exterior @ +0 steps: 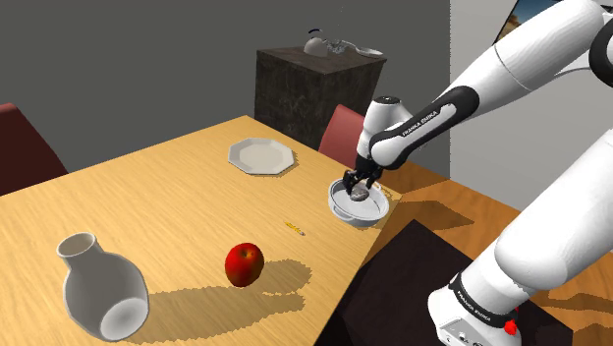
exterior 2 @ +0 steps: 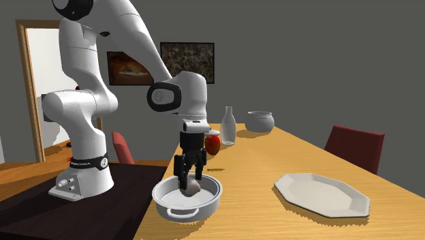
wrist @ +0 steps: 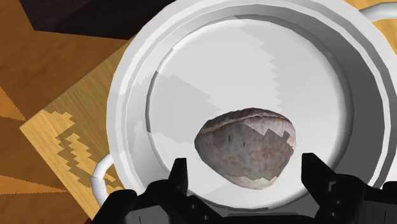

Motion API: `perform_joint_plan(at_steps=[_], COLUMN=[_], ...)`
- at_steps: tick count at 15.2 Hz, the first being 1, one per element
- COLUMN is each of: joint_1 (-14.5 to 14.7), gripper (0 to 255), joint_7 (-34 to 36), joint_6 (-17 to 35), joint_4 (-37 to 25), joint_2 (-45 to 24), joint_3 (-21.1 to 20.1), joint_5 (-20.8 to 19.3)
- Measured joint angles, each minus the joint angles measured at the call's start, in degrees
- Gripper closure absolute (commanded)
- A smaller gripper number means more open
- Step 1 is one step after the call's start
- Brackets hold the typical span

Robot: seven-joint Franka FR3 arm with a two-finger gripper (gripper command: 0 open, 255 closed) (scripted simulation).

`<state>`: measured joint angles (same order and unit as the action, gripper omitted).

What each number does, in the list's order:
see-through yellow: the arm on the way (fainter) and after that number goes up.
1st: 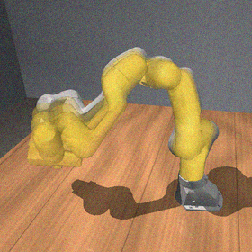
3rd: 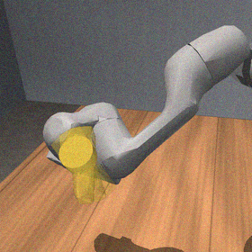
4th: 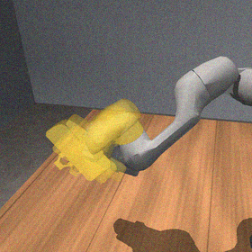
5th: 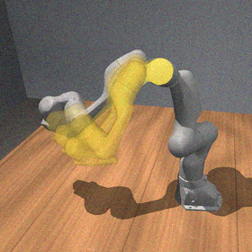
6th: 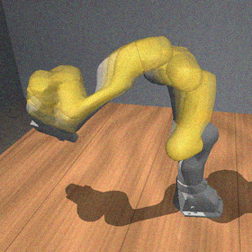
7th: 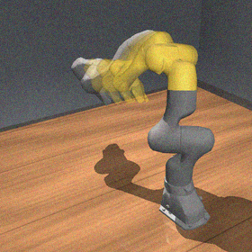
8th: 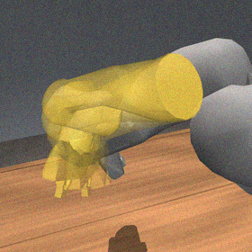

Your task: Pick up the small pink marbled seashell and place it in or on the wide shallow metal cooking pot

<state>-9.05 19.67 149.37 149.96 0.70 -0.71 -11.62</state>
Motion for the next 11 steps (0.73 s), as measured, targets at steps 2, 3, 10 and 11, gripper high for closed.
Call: perform_joint_plan(at_steps=[2, 3, 10, 11], joint_1=[0.0, 0.0, 0.6, 0.7], gripper=[0, 0, 0, 0], joint_7=[0.0, 0.0, -1.6, -1.6], joint_6=[0.0, 0.0, -7.1, -7.7], joint_4=[0.0, 0.0, -0.9, -1.1], joint_2=[0.0, 0.0, 6.3, 6.6], joint_3=[0.0, 0.0, -0.4, -0.4], joint_5=[0.0, 0.0, 2.1, 2.3])
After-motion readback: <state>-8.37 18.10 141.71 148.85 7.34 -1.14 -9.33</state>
